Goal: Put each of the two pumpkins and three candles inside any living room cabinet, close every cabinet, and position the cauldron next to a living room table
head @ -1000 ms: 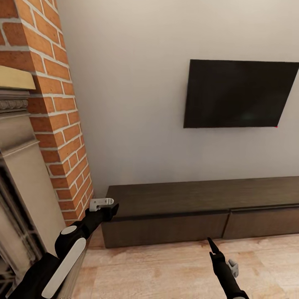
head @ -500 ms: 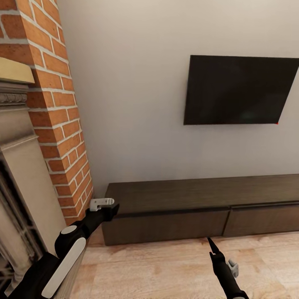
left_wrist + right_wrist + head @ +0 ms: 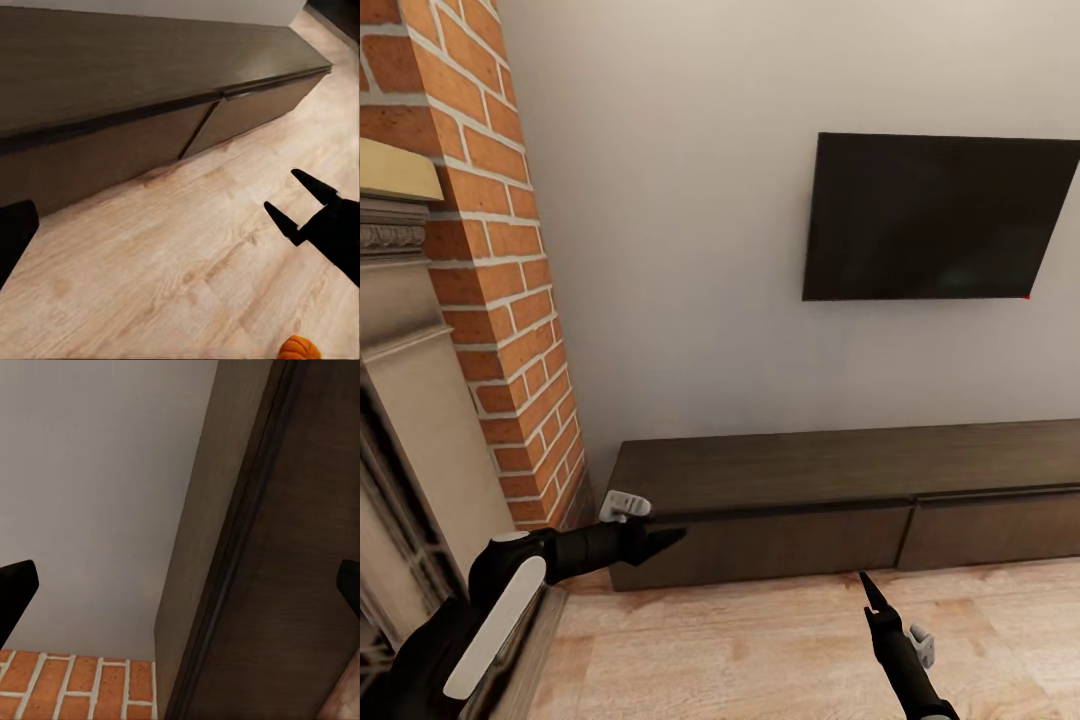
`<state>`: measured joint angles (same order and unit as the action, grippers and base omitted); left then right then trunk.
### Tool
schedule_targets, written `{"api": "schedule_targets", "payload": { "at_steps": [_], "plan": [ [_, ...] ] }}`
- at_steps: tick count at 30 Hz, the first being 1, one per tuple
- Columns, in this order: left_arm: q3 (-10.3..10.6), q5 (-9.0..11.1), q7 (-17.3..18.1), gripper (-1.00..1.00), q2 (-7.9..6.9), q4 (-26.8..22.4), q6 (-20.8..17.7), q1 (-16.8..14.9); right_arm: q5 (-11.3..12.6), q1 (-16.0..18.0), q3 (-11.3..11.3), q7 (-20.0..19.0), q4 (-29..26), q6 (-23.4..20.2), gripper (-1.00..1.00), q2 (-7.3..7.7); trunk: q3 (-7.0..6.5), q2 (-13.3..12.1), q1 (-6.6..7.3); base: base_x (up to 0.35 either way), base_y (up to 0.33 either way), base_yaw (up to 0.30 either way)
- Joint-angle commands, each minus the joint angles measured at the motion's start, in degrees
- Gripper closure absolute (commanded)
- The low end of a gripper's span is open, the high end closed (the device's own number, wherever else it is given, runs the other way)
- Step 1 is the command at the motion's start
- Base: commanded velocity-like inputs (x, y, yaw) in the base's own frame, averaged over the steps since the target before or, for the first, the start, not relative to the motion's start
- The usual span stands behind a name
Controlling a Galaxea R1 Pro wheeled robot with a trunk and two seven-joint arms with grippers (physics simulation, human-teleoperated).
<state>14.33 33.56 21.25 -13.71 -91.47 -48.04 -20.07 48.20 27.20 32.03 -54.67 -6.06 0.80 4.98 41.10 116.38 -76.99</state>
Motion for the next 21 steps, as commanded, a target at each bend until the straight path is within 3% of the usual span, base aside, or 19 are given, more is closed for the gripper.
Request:
{"api": "schedule_targets", "payload": {
  "at_steps": [1,2,6,15,21],
  "plan": [
    [-0.5,0.0,1.7,-1.0,-0.09,0.0,-1.0,0.0,0.4,0.0,-0.3,-0.2,0.1,0.1,-1.0,0.02,0.06,0.0,0.01,0.0,0.0,0.0],
    [-1.3,0.0,4.5,-1.0,-0.22,0.0,-2.0,-0.1,0.4,0.0,-0.3,-0.2,0.1,0.1,-1.0,0.02,0.06,0.0,0.01,0.0,0.0,0.0],
    [-3.0,0.0,9.8,-1.0,-0.37,0.0,-3.3,-0.1,0.4,0.0,-0.4,-0.2,0.1,0.1,-1.0,0.03,0.24,0.4,-0.21,0.0,0.0,0.0],
    [-4.5,0.1,16.0,-1.0,-0.44,0.0,-3.9,-0.1,0.3,0.0,-0.4,-0.5,-0.1,-2.5,-1.0,0.03,1.85,4.0,-2.19,0.0,0.0,0.0],
    [-5.5,0.1,17.5,-1.0,-0.38,0.0,-4.0,0.0,0.3,0.0,-0.4,-0.5,-0.1,-3.1,-1.0,0.01,2.93,6.4,-3.51,0.0,0.0,0.0]
  ]
}}
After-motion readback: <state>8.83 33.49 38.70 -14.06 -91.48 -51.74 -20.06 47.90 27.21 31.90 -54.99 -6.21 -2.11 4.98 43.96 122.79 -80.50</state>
